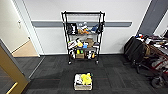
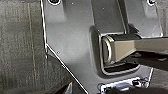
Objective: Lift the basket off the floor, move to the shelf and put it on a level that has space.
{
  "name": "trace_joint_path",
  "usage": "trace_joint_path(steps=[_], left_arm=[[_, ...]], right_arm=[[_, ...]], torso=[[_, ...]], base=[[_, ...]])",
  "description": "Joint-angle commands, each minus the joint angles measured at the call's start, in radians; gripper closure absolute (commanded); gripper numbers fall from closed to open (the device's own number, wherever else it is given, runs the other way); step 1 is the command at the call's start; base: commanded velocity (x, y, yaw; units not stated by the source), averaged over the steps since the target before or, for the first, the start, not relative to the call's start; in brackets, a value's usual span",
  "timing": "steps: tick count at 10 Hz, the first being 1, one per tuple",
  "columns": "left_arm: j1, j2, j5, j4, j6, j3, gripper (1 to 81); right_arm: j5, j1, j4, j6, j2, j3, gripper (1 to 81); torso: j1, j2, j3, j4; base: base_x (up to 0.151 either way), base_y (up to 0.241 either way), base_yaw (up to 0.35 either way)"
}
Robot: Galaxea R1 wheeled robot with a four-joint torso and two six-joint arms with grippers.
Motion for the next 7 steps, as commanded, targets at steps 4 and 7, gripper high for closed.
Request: trace_joint_path(steps=[4,7], left_arm=[[-0.014,-0.009,0.063,0.008,0.010,-0.001,1.0],[-0.014,-0.008,0.063,0.008,0.010,-0.001,1.0]], right_arm=[[-0.059,0.006,-0.012,-0.002,0.004,-0.002,1.0],[-0.059,0.007,-0.010,-0.002,0.004,-0.002,1.0]], torso=[[0.000,0.000,0.000,0.000],[-0.001,0.000,0.000,0.000]], base=[[0.034,0.000,0.000],[0.080,0.000,0.000]])
